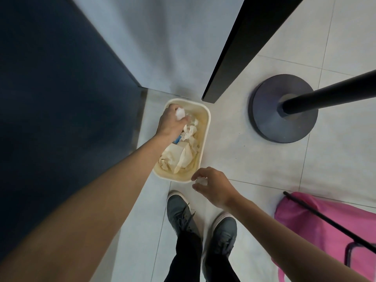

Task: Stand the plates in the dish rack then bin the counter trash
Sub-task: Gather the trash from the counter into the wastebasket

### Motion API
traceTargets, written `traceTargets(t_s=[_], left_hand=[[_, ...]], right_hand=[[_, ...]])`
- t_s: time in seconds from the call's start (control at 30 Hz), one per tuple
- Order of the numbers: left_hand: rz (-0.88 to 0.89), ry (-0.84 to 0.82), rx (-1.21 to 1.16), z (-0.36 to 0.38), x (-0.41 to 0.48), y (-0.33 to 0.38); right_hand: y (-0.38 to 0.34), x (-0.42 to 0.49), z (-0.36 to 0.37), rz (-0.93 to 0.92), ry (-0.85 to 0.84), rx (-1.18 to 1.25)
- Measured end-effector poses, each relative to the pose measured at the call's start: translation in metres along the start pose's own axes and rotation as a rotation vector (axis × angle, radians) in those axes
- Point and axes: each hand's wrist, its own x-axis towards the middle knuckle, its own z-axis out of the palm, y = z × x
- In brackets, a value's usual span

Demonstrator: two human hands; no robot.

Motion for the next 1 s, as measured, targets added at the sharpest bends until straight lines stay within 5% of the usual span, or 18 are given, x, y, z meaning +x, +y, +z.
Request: traceTargets(t_s=[0.3, 0.47, 0.6, 1.0], left_hand=[[0.094, 0.126, -0.174, -0.009, -0.023, -0.017], [0.106, 0.359, 0.039, -0.012, -0.048, -0.051], [-0.070, 0.217, 0.053, -0.002, -0.062, -0.085], [-0.103, 0.146, 0.084, -0.007, -0.065, -0.088]], right_hand=[[-0.001, 0.011, 0.000, 0.059, 0.002, -0.024], [-0.004, 0.014, -0.001, 0.065, 0.001, -0.031], [-0.009, 0.020, -0.003, 0.038, 0.024, -0.033], [-0.022, 0.039, -0.011, -0.056, 0.069, -0.041]])
